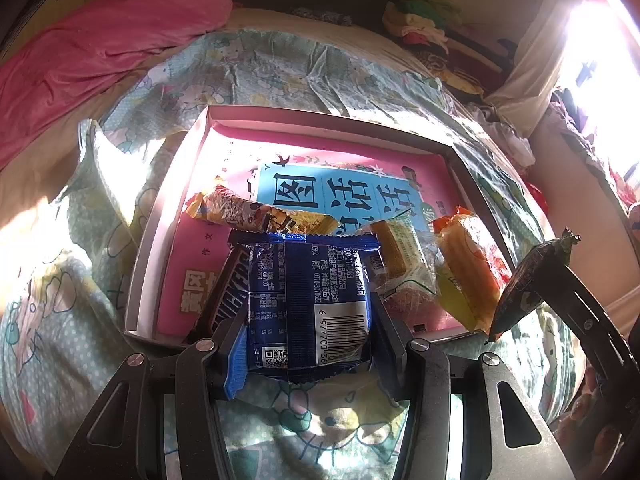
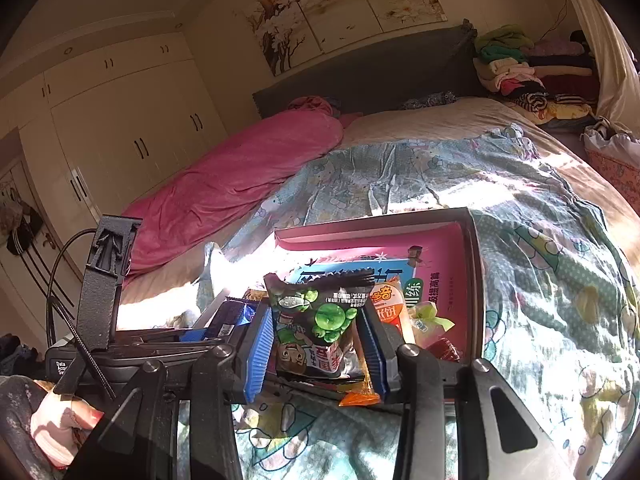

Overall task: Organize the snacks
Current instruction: 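Lower the blue packet and green packet into the tray with both tools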

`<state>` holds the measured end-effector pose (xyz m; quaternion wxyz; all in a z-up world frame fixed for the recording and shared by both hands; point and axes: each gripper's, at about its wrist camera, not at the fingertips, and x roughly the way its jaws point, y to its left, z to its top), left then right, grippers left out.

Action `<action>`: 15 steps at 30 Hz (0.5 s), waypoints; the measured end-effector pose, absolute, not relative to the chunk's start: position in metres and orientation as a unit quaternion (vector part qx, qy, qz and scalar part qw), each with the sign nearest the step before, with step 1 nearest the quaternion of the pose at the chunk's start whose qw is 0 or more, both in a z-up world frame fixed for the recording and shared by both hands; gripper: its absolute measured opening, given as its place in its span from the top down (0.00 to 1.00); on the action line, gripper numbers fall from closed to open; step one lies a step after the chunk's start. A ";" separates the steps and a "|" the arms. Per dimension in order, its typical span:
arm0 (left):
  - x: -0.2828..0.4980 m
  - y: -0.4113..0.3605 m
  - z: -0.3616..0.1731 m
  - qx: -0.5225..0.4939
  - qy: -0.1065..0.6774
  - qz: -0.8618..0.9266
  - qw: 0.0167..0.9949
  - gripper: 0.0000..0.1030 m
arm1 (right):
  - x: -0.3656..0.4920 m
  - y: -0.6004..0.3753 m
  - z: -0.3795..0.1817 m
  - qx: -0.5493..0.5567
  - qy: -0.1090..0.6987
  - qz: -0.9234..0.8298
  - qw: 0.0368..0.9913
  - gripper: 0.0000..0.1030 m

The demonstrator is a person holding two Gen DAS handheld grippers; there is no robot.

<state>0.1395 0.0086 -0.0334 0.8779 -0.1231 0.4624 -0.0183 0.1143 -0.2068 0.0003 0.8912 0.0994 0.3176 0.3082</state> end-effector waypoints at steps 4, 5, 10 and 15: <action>0.140 0.008 -0.033 -0.123 0.462 -0.019 0.878 0.49 | 0.117 -0.198 0.000 0.086 0.317 0.312 0.891 0.60; 0.140 0.008 -0.033 -0.123 0.462 -0.018 0.878 0.49 | 0.118 -0.195 -0.001 0.083 0.318 0.314 0.891 0.60; 0.140 0.007 -0.033 -0.120 0.462 -0.019 0.878 0.49 | 0.122 -0.185 -0.007 0.070 0.326 0.317 0.888 0.60; 0.140 0.007 -0.033 -0.117 0.462 -0.019 0.879 0.49 | 0.124 -0.178 -0.015 0.055 0.337 0.311 0.887 0.60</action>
